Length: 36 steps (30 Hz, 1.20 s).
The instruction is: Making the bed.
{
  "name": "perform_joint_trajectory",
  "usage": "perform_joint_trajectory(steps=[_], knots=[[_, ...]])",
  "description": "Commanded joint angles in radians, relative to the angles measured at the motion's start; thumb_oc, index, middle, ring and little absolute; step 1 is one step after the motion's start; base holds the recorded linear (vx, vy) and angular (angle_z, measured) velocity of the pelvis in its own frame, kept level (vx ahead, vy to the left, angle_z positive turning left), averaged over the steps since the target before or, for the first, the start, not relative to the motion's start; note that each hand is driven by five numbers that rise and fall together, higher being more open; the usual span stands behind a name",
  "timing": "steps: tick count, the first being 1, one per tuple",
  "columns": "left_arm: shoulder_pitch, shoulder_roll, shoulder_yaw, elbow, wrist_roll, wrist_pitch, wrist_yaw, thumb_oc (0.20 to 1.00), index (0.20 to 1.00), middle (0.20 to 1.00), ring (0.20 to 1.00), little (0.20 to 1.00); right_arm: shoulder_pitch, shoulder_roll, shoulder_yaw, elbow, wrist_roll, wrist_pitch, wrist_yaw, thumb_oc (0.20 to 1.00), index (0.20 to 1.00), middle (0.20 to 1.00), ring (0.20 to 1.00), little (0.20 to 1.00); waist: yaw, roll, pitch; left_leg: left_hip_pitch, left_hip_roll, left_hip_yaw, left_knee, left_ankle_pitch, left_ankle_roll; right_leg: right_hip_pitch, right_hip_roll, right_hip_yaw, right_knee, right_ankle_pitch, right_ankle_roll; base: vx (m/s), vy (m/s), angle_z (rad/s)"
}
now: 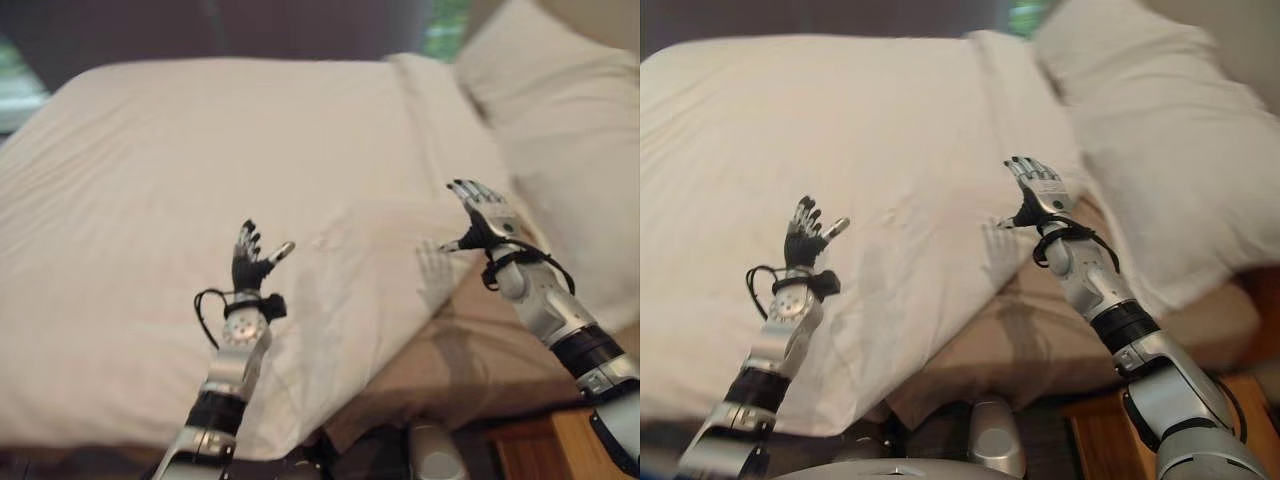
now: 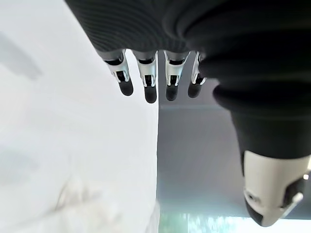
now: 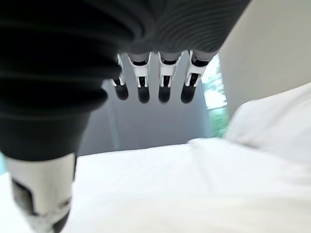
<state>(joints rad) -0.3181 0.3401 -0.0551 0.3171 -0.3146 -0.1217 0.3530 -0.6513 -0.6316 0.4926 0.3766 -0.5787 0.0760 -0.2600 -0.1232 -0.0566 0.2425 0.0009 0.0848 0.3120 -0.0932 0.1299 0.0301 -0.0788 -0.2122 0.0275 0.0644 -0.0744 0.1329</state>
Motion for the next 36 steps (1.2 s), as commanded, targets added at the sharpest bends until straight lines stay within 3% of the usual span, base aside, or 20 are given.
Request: perform_joint_trajectory(steps=[1,2,9,19,23,25,26,29,31,32,34,35,36], knots=[[0.023,0.077,0.038,-0.13,-0.031,-0.086,0.038,1.0,1.0,1.0,1.0,1.0,-0.137,0.064,0.03,0.017,0.01,-0.006,-0.037,1.0,1.0,1.0,1.0,1.0,0.055,-0.021,-0.031,0.152,0.089,0.102,0.009,-0.106,-0.135,0.098,-0.046,-0.105,-0.06,0.088,0.039,0.14,-0.125,0.83],[0.022,0.081,0.069,-0.157,-0.019,-0.102,0.06,1.0,1.0,1.0,1.0,1.0,-0.172,0.088,0.055,0.026,0.009,-0.013,-0.024,1.0,1.0,1.0,1.0,1.0,0.078,-0.024,-0.051,0.154,0.092,0.103,0.007,-0.096,-0.144,0.146,-0.047,-0.14,-0.119,0.097,0.04,0.12,-0.095,0.45],[-0.015,0.072,0.054,-0.127,-0.041,-0.115,0.074,1.0,1.0,1.0,1.0,1.0,-0.263,0.127,0.137,0.085,0.016,-0.022,0.007,1.0,1.0,1.0,1.0,1.0,0.098,-0.029,-0.056,0.144,0.109,0.082,0.006,-0.082,-0.162,0.177,-0.037,-0.175,-0.15,0.095,0.04,0.06,-0.095,-0.17],[-0.083,0.074,0.002,-0.039,-0.11,-0.118,0.047,1.0,1.0,1.0,1.0,1.0,-0.368,0.169,0.202,0.213,0.054,-0.005,0.012,1.0,1.0,1.0,1.0,1.0,0.118,-0.025,-0.006,0.07,0.133,0.045,0.006,-0.051,-0.182,0.136,-0.008,-0.202,-0.152,0.087,0.031,-0.03,-0.078,0.17],[-0.139,0.07,-0.068,0.046,-0.155,-0.121,0.042,1.0,1.0,1.0,1.0,1.0,-0.388,0.215,0.242,0.293,0.08,0.002,0.004,1.0,1.0,1.0,1.0,1.0,0.121,0.008,0.085,-0.036,0.136,0.024,0.006,-0.017,-0.188,0.027,-0.003,-0.198,-0.135,0.111,0.026,-0.24,-0.092,0.18],[-0.145,0.07,-0.069,0.051,-0.157,-0.124,0.041,1.0,1.0,1.0,1.0,1.0,-0.393,0.214,0.242,0.297,0.081,0.0,0.002,1.0,1.0,1.0,1.0,1.0,0.12,0.009,0.082,-0.043,0.136,0.023,0.006,-0.015,-0.188,0.019,-0.003,-0.199,-0.132,0.111,0.026,-0.22,-0.005,0.16],[-0.234,0.071,-0.105,0.099,-0.221,-0.15,0.045,1.0,1.0,1.0,1.0,1.0,-0.479,0.2,0.273,0.344,0.091,0.014,-0.018,1.0,1.0,1.0,1.0,1.0,0.113,0.038,0.13,-0.115,0.129,0.02,0.006,0.004,-0.184,-0.118,-0.013,-0.173,-0.032,0.104,0.022,-0.38,0.058,0.15],[-0.418,0.061,-0.172,0.197,-0.28,-0.172,0.049,1.0,1.0,1.0,1.0,1.0,-0.6,0.215,0.306,0.494,0.143,0.033,-0.048,1.0,1.0,1.0,1.0,1.0,0.108,0.071,0.153,-0.192,0.112,0.027,0.006,0.011,-0.177,-0.251,-0.037,-0.143,0.067,0.077,0.026,-0.29,0.075,-0.13],[-0.454,0.054,-0.189,0.234,-0.297,-0.17,0.042,1.0,1.0,1.0,1.0,1.0,-0.63,0.222,0.323,0.538,0.162,0.033,-0.046,0.26,0.26,0.26,0.26,0.26,0.103,0.076,0.152,-0.204,0.109,0.028,0.006,0.014,-0.177,-0.269,-0.041,-0.14,0.078,0.075,0.028,-0.06,0.021,0.02],[-0.465,0.045,-0.199,0.259,-0.303,-0.164,0.037,1.0,1.0,1.0,1.0,1.0,-0.638,0.227,0.338,0.557,0.16,0.039,-0.043,0.2,0.2,0.2,0.2,0.2,0.097,0.078,0.151,-0.204,0.108,0.028,0.006,0.016,-0.177,-0.269,-0.044,-0.141,0.079,0.074,0.029,-0.02,0.033,0.01],[-0.449,0.037,-0.201,0.265,-0.312,-0.155,0.025,1.0,1.0,1.0,1.0,1.0,-0.621,0.213,0.338,0.54,0.158,0.054,-0.037,0.2,0.2,0.2,0.2,0.2,0.076,0.075,0.149,-0.188,0.102,0.029,0.006,0.014,-0.177,-0.25,-0.047,-0.139,0.075,0.075,0.031,0.05,0.071,0.04],[-0.411,0.016,-0.203,0.246,-0.289,-0.151,0.002,1.0,1.0,1.0,1.0,1.0,-0.613,0.12,0.308,0.553,0.207,0.034,-0.043,0.2,0.2,0.2,0.2,0.2,0.056,0.069,0.139,-0.161,0.097,0.036,0.006,0.004,-0.178,-0.223,-0.046,-0.138,0.062,0.077,0.036,0.11,0.105,0.15],[-0.361,0.014,-0.2,0.196,-0.263,-0.141,-0.013,1.0,1.0,1.0,1.0,1.0,-0.543,0.106,0.284,0.497,0.204,0.029,-0.035,0.2,0.2,0.2,0.2,0.2,0.048,0.066,0.131,-0.143,0.095,0.042,0.006,-0.005,-0.177,-0.206,-0.047,-0.141,0.053,0.081,0.038,0.13,0.103,0.2]])
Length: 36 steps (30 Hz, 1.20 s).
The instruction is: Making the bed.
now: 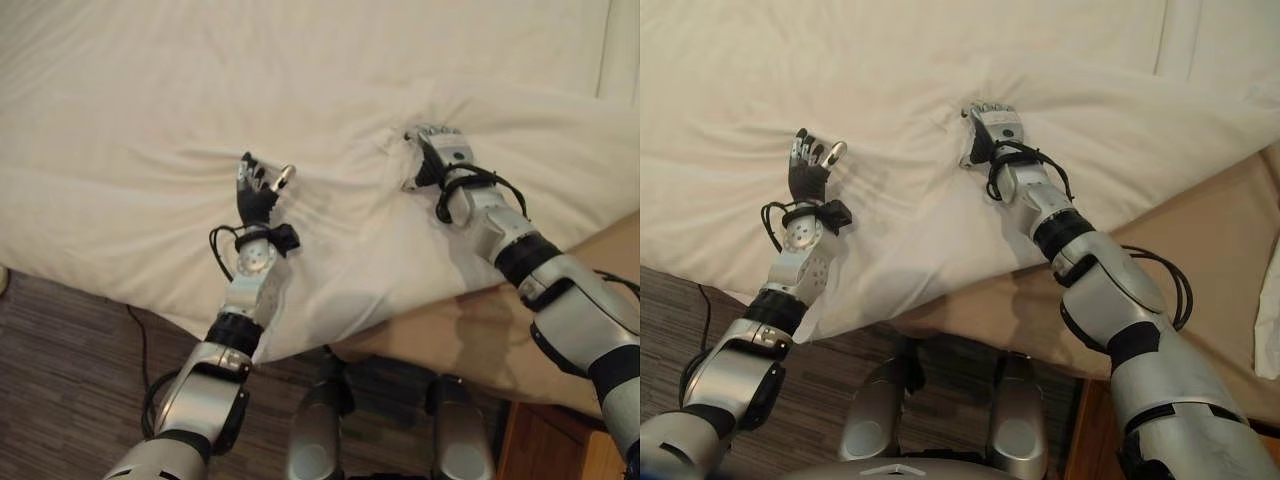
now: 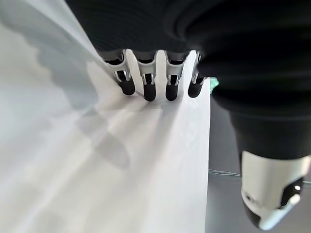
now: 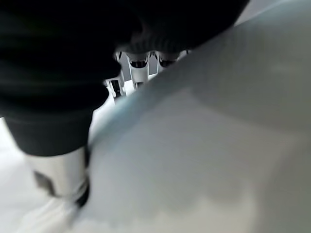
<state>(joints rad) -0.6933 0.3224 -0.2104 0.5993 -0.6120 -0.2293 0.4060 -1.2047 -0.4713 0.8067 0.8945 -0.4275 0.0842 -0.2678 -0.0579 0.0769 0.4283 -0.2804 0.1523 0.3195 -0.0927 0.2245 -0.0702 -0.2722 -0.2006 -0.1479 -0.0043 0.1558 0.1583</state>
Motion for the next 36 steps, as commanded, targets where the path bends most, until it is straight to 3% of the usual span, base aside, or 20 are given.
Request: perform_joint_trajectory(steps=[1,6,7,10,15,18,28,31,36], knots=[[0.09,0.025,-0.032,-0.148,0.045,-0.032,-0.081,1.0,1.0,1.0,1.0,1.0,0.103,-0.075,-0.06,-0.105,0.039,0.016,-0.024,0.2,0.2,0.2,0.2,0.2,-0.024,-0.074,-0.064,0.157,0.024,0.039,0.005,-0.108,-0.073,0.008,-0.057,0.031,0.113,-0.145,0.014,0.07,0.047,0.15],[0.308,0.003,0.01,-0.283,0.06,0.01,-0.141,1.0,1.0,1.0,1.0,1.0,0.395,-0.13,-0.209,-0.321,0.034,-0.006,0.008,0.2,0.2,0.2,0.2,0.2,-0.039,-0.108,-0.12,0.224,0.017,0.045,0.005,-0.139,-0.059,0.102,-0.053,0.025,0.055,-0.127,0.013,0.13,0.03,-0.08],[0.346,-0.033,0.006,-0.324,0.065,0.017,-0.141,1.0,1.0,1.0,1.0,1.0,0.529,0.031,-0.194,-0.353,-0.028,-0.023,0.021,0.2,0.2,0.2,0.2,0.2,-0.04,-0.11,-0.125,0.239,0.013,0.046,0.005,-0.148,-0.053,0.118,-0.053,0.023,0.046,-0.123,0.012,0.07,0.039,-0.19],[0.406,-0.058,0.024,-0.332,0.052,0.029,-0.121,1.0,1.0,1.0,1.0,1.0,0.625,0.072,-0.252,-0.367,-0.055,-0.026,-0.021,0.2,0.2,0.2,0.2,0.2,-0.041,-0.121,-0.152,0.284,0.008,0.053,0.005,-0.168,-0.045,0.172,-0.056,0.022,0.015,-0.111,0.016,0.11,0.126,-0.23],[0.515,-0.034,0.085,-0.406,0.051,0.065,-0.15,1.0,1.0,1.0,1.0,1.0,0.799,-0.007,-0.388,-0.512,-0.051,-0.027,0.013,0.2,0.2,0.2,0.2,0.2,-0.087,-0.177,-0.212,0.361,0.017,0.101,0.005,-0.196,-0.044,0.225,-0.056,0.045,-0.028,-0.078,0.037,0.07,0.071,-0.11],[0.567,-0.036,0.11,-0.439,0.054,0.079,-0.155,1.0,1.0,1.0,1.0,1.0,0.889,-0.023,-0.447,-0.589,-0.052,-0.03,0.028,0.2,0.2,0.2,0.2,0.2,-0.107,-0.19,-0.232,0.381,0.017,0.122,0.005,-0.201,-0.041,0.228,-0.053,0.06,-0.033,-0.065,0.042,0.02,0.054,-0.48],[0.632,-0.061,0.114,-0.483,0.062,0.098,-0.186,1.0,1.0,1.0,1.0,1.0,1.091,-0.045,-0.588,-0.639,-0.052,-0.023,0.02,0.2,0.2,0.2,0.2,0.2,-0.197,-0.206,-0.256,0.435,0.022,0.187,0.005,-0.21,-0.041,0.221,-0.043,0.118,-0.044,-0.053,0.049,0.0,0.043,-0.27],[0.651,-0.075,0.138,-0.498,0.065,0.092,-0.178,1.0,1.0,1.0,1.0,1.0,1.205,-0.039,-0.675,-0.663,-0.039,-0.026,0.01,0.2,0.2,0.2,0.2,0.2,-0.234,-0.209,-0.259,0.447,0.026,0.204,0.005,-0.216,-0.044,0.217,-0.038,0.131,-0.047,-0.058,0.051,0.0,-0.002,-0.24],[0.638,-0.099,0.144,-0.485,0.072,0.086,-0.142,1.0,1.0,1.0,1.0,1.0,1.308,-0.01,-0.722,-0.639,-0.037,-0.019,-0.008,0.2,0.2,0.2,0.2,0.2,-0.279,-0.216,-0.257,0.455,0.032,0.22,0.005,-0.215,-0.047,0.209,-0.026,0.154,-0.048,-0.061,0.05,0.0,-0.018,-0.13]])
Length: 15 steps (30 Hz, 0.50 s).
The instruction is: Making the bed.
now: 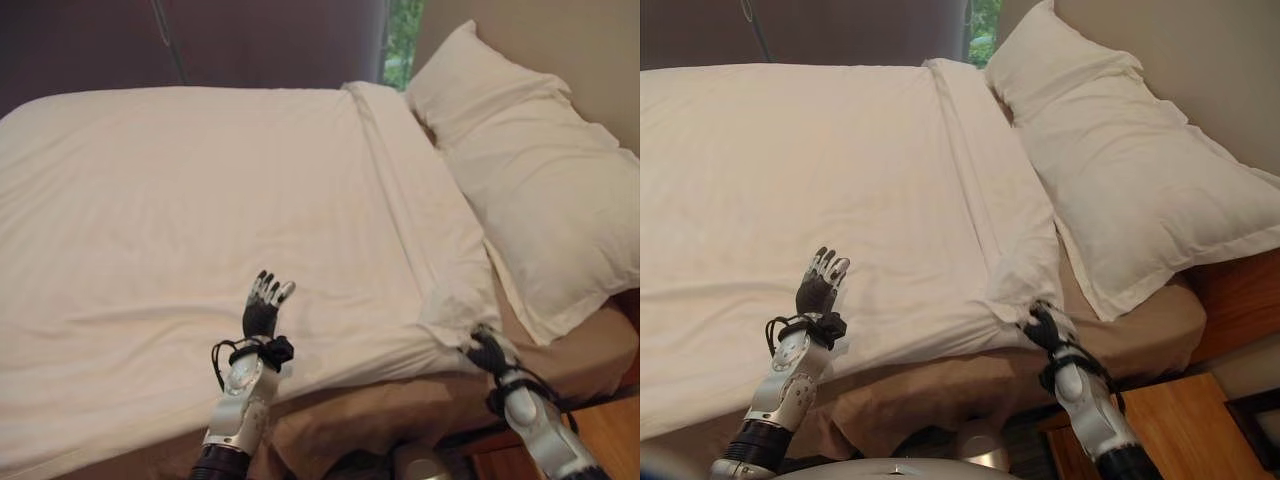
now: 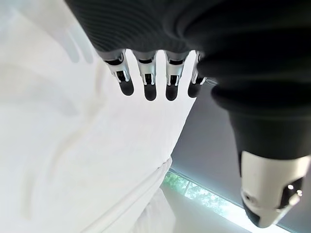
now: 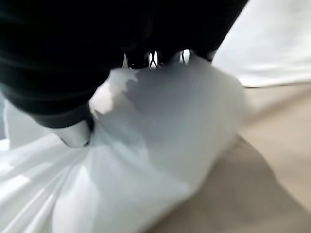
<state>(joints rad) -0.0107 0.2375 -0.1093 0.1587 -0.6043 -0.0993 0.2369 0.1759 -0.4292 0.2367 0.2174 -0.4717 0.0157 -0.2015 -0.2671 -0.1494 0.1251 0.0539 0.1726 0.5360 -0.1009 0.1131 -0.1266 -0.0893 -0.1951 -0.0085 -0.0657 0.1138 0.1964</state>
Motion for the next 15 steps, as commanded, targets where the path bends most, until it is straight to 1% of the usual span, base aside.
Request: perform_joint_trajectory(steps=[1,2,3,4,6,9,10,11,12,15], knots=[[-0.054,-0.017,0.043,-0.04,0.068,-0.046,0.036,1.0,1.0,1.0,1.0,1.0,-0.055,-0.047,-0.152,0.049,0.0,0.052,-0.079,0.2,0.2,0.2,0.2,0.2,-0.077,0.009,0.047,0.122,0.012,0.008,0.014,-0.103,0.008,0.025,-0.029,0.019,0.014,-0.02,0.011,-0.01,-0.032,-0.32],[-0.069,-0.022,0.043,-0.035,0.071,-0.049,0.051,1.0,1.0,1.0,1.0,1.0,-0.028,-0.034,-0.153,0.083,-0.005,0.057,-0.086,0.209,0.209,0.209,0.209,0.209,-0.09,0.006,0.047,0.124,0.014,0.014,0.014,-0.103,0.007,0.022,-0.026,0.025,0.013,-0.021,0.011,-0.01,-0.032,-0.6],[-0.083,-0.027,0.044,-0.031,0.072,-0.053,0.066,1.0,1.0,1.0,1.0,1.0,-0.003,-0.026,-0.153,0.11,-0.011,0.061,-0.091,0.558,0.558,0.558,0.558,0.558,-0.1,0.004,0.047,0.125,0.016,0.018,0.014,-0.103,0.005,0.019,-0.022,0.029,0.012,-0.022,0.009,-0.01,-0.034,-0.55],[-0.093,-0.03,0.046,-0.028,0.075,-0.055,0.076,1.0,1.0,1.0,1.0,1.0,0.03,-0.014,-0.158,0.156,-0.015,0.07,-0.099,1.0,1.0,1.0,1.0,1.0,-0.111,0.002,0.048,0.127,0.017,0.021,0.014,-0.103,0.004,0.018,-0.02,0.031,0.011,-0.023,0.009,-0.01,-0.028,0.09],[-0.118,-0.034,0.046,-0.022,0.072,-0.061,0.1,1.0,1.0,1.0,1.0,1.0,0.082,0.013,-0.149,0.266,-0.022,0.084,-0.113,1.0,1.0,1.0,1.0,1.0,-0.126,-0.003,0.049,0.126,0.02,0.024,0.014,-0.101,0.001,0.019,-0.015,0.031,0.009,-0.026,0.008,-0.01,-0.032,0.42],[-0.16,-0.041,0.024,-0.006,0.072,-0.072,0.131,1.0,1.0,1.0,1.0,1.0,0.119,0.056,-0.131,0.467,0.004,0.099,-0.146,1.0,1.0,1.0,1.0,1.0,-0.14,-0.008,0.052,0.126,0.024,0.022,0.014,-0.1,-0.002,0.02,-0.011,0.028,0.012,-0.031,0.008,-0.01,-0.019,-0.08],[-0.172,-0.045,0.016,-0.001,0.072,-0.075,0.141,1.0,1.0,1.0,1.0,1.0,0.118,0.078,-0.114,0.576,0.011,0.111,-0.157,1.0,1.0,1.0,1.0,1.0,-0.138,-0.006,0.052,0.125,0.024,0.017,0.014,-0.1,-0.002,0.022,-0.012,0.025,0.011,-0.032,0.008,0.0,-0.023,0.07],[-0.186,-0.047,-0.004,0.001,0.069,-0.076,0.147,1.0,1.0,1.0,1.0,1.0,0.104,0.116,-0.098,0.781,0.042,0.132,-0.18,1.0,1.0,1.0,1.0,1.0,-0.136,-0.007,0.055,0.124,0.025,0.01,0.014,-0.101,-0.002,0.027,-0.013,0.017,0.011,-0.032,0.008,0.0,0.0,0.0],[-0.187,-0.046,-0.004,0.001,0.069,-0.076,0.147,1.0,1.0,1.0,1.0,1.0,0.101,0.118,-0.097,0.786,0.044,0.129,-0.183,1.0,1.0,1.0,1.0,1.0,-0.135,-0.008,0.056,0.125,0.025,0.01,0.014,-0.101,-0.002,0.028,-0.013,0.017,0.011,-0.032,0.008,0.0,-0.018,-0.04],[-0.188,-0.045,-0.024,-0.003,0.066,-0.067,0.148,1.0,1.0,1.0,1.0,1.0,0.088,0.147,-0.11,1.001,0.093,0.168,-0.209,1.0,1.0,1.0,1.0,1.0,-0.12,-0.004,0.059,0.122,0.025,0.005,0.014,-0.098,-0.002,0.032,-0.014,0.009,0.01,-0.03,0.007,0.0,-0.01,0.14]])
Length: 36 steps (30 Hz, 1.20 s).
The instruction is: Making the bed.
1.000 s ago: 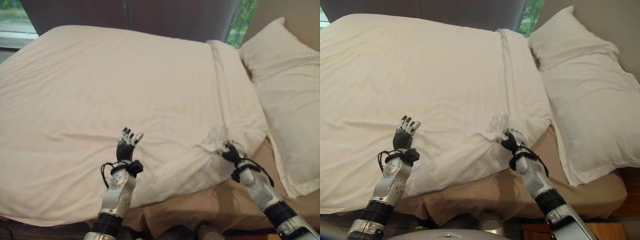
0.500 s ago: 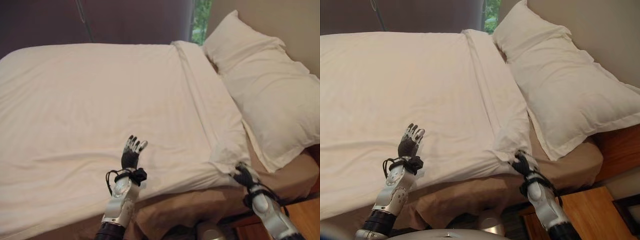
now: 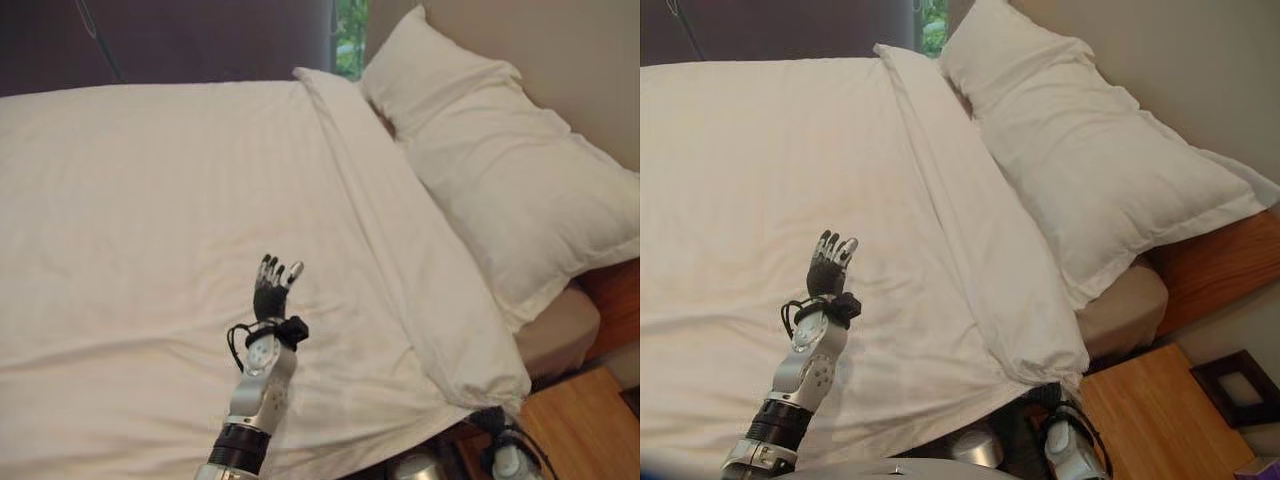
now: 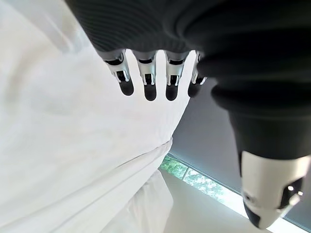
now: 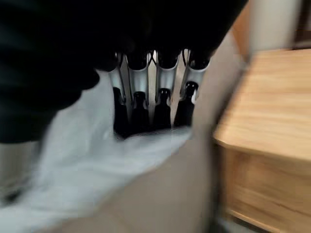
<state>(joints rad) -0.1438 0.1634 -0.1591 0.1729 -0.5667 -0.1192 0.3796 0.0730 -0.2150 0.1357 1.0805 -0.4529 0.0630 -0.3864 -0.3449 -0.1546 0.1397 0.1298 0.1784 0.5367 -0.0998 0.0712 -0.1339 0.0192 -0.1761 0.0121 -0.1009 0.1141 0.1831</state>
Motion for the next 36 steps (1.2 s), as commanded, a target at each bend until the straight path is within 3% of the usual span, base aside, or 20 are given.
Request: perform_joint_trajectory(steps=[1,7,11,13,16,17,20,23,25,26,27,29,30,31,32,34,35,36], knots=[[-0.05,0.033,0.021,-0.018,0.028,-0.043,0.0,1.0,1.0,1.0,1.0,1.0,0.192,-0.067,-0.025,0.192,0.09,0.136,-0.027,1.0,1.0,1.0,1.0,1.0,-0.037,0.004,0.046,0.047,0.018,0.002,0.013,-0.058,0.006,-0.073,-0.034,-0.014,0.045,-0.03,0.021,0.0,0.0,0.0],[0.012,0.074,0.042,-0.041,0.012,-0.03,-0.039,1.0,1.0,1.0,1.0,1.0,0.189,-0.139,-0.12,0.273,0.093,0.176,-0.074,1.0,1.0,1.0,1.0,1.0,-0.004,0.01,0.061,0.051,0.006,-0.002,0.013,-0.063,0.01,-0.064,-0.047,-0.032,0.046,-0.021,0.033,0.0,0.031,-0.15],[0.056,0.086,0.057,-0.057,0.025,-0.014,-0.078,1.0,1.0,1.0,1.0,1.0,0.196,-0.168,-0.122,0.147,0.026,0.159,-0.09,1.0,1.0,1.0,1.0,1.0,0.018,-0.011,0.076,0.046,0.002,0.0,0.013,-0.068,0.012,-0.074,-0.055,-0.05,0.053,0.0,0.056,-0.03,0.008,-0.02],[0.061,0.09,0.053,-0.057,0.028,-0.01,-0.083,1.0,1.0,1.0,1.0,1.0,0.195,-0.189,-0.11,0.004,-0.014,0.16,-0.098,1.0,1.0,1.0,1.0,1.0,0.023,-0.033,0.081,0.028,0.011,-0.001,0.013,-0.061,0.004,-0.096,-0.053,-0.053,0.055,0.044,0.073,-0.1,-0.054,0.02],[0.059,0.098,0.05,-0.047,0.036,-0.006,-0.077,1.0,1.0,1.0,1.0,1.0,0.202,-0.214,-0.107,-0.155,-0.058,0.161,-0.1,1.0,1.0,1.0,1.0,1.0,0.021,-0.038,0.085,0.011,0.026,-0.001,0.013,-0.055,0.0,-0.127,-0.047,-0.052,0.07,0.075,0.079,-0.14,-0.051,0.0],[0.038,0.105,0.038,-0.038,0.047,-0.003,-0.061,1.0,1.0,1.0,1.0,1.0,0.212,-0.234,-0.133,-0.357,-0.071,0.15,-0.121,1.0,1.0,1.0,1.0,1.0,0.019,-0.036,0.092,-0.008,0.042,0.007,0.013,-0.038,0.004,-0.146,-0.051,-0.061,0.131,0.06,0.079,-0.3,0.002,-0.01],[0.014,0.143,0.042,-0.082,0.07,-0.005,-0.044,1.0,1.0,1.0,1.0,1.0,0.221,-0.29,-0.209,-0.627,-0.123,0.143,-0.168,1.0,1.0,1.0,1.0,1.0,0.032,-0.009,0.096,-0.045,0.086,0.037,0.013,-0.002,0.016,-0.117,-0.097,-0.116,0.309,-0.01,0.051,-0.33,0.022,-0.38],[0.055,0.161,0.098,-0.142,0.079,-0.03,-0.027,1.0,1.0,1.0,1.0,1.0,0.224,-0.321,-0.298,-0.844,-0.233,0.147,-0.225,1.0,1.0,1.0,1.0,1.0,0.048,0.011,0.065,-0.076,0.095,0.013,0.014,0.026,0.022,-0.058,-0.119,-0.049,0.382,0.01,0.051,-0.17,-0.077,-0.11],[0.089,0.151,0.137,-0.175,0.1,-0.057,0.023,1.0,1.0,1.0,1.0,1.0,0.188,-0.322,-0.33,-1.025,-0.307,0.127,-0.276,1.0,1.0,1.0,1.0,1.0,0.081,0.014,0.024,-0.099,0.088,-0.014,0.019,0.047,0.018,0.021,-0.104,0.04,0.32,0.006,0.056,-0.15,-0.181,0.01],[0.091,0.151,0.138,-0.177,0.101,-0.056,0.025,1.0,1.0,1.0,1.0,1.0,0.19,-0.321,-0.331,-1.03,-0.308,0.128,-0.273,1.0,1.0,1.0,1.0,1.0,0.081,0.013,0.026,-0.096,0.087,-0.014,0.018,0.047,0.017,0.027,-0.105,0.039,0.316,0.008,0.056,-0.17,-0.164,-0.02],[0.091,0.144,0.147,-0.19,0.107,-0.064,0.039,1.0,1.0,1.0,1.0,1.0,0.16,-0.311,-0.329,-1.079,-0.3,0.115,-0.284,1.0,1.0,1.0,1.0,1.0,0.098,0.014,0.011,-0.11,0.086,-0.02,0.022,0.056,0.016,0.062,-0.094,0.057,0.262,-0.047,0.048,-0.13,-0.079,0.14],[0.089,0.134,0.141,-0.191,0.128,-0.065,0.06,1.0,1.0,1.0,1.0,1.0,0.1,-0.312,-0.304,-1.148,-0.296,0.096,-0.318,1.0,1.0,1.0,1.0,1.0,0.118,0.021,-0.003,-0.107,0.097,-0.011,0.03,0.077,0.009,0.098,-0.09,0.042,0.19,-0.113,0.036,-0.21,-0.122,-0.08],[0.089,0.133,0.138,-0.207,0.129,-0.078,0.072,1.0,1.0,1.0,1.0,1.0,0.022,-0.315,-0.252,-1.182,-0.279,0.076,-0.321,1.0,1.0,1.0,1.0,1.0,0.14,0.035,-0.009,-0.099,0.129,0.002,0.032,0.111,-0.01,0.12,-0.06,0.036,0.138,-0.187,0.012,-0.18,-0.124,-0.38],[0.089,0.134,0.141,-0.208,0.129,-0.077,0.072,1.0,1.0,1.0,1.0,1.0,0.017,-0.315,-0.249,-1.18,-0.279,0.076,-0.322,1.0,1.0,1.0,1.0,1.0,0.141,0.039,-0.006,-0.098,0.136,0.005,0.03,0.119,-0.012,0.118,-0.052,0.039,0.136,-0.181,0.008,-0.17,-0.166,-0.46],[0.087,0.131,0.134,-0.217,0.128,-0.086,0.075,1.0,1.0,1.0,1.0,1.0,-0.008,-0.313,-0.231,-1.193,-0.262,0.063,-0.321,1.0,1.0,1.0,1.0,1.0,0.147,0.037,-0.008,-0.1,0.148,0.004,0.033,0.131,-0.021,0.136,-0.041,0.031,0.121,-0.211,-0.002,-0.14,-0.153,-0.37],[0.081,0.117,0.126,-0.223,0.103,-0.097,0.082,1.0,1.0,1.0,1.0,1.0,-0.055,-0.271,-0.188,-1.218,-0.109,-0.016,-0.283,1.0,1.0,1.0,1.0,1.0,0.155,0.042,0.001,-0.108,0.187,0.0,0.034,0.166,-0.041,0.169,-0.004,0.009,0.09,-0.233,-0.025,-0.25,-0.235,0.09],[0.084,0.113,0.127,-0.246,0.067,-0.106,0.064,1.0,1.0,1.0,1.0,1.0,-0.096,-0.243,-0.178,-1.219,0.097,-0.098,-0.252,0.517,0.517,0.517,0.517,0.517,0.167,0.05,0.015,-0.121,0.208,-0.012,0.037,0.188,-0.05,0.19,0.026,-0.008,0.071,-0.238,-0.043,-0.24,-0.175,0.26],[0.082,0.113,0.128,-0.246,0.066,-0.106,0.063,1.0,1.0,1.0,1.0,1.0,-0.099,-0.246,-0.179,-1.216,0.102,-0.1,-0.251,0.2,0.2,0.2,0.2,0.2,0.166,0.052,0.018,-0.122,0.21,-0.014,0.038,0.189,-0.051,0.191,0.029,-0.009,0.069,-0.237,-0.045,-0.17,-0.098,0.18]])
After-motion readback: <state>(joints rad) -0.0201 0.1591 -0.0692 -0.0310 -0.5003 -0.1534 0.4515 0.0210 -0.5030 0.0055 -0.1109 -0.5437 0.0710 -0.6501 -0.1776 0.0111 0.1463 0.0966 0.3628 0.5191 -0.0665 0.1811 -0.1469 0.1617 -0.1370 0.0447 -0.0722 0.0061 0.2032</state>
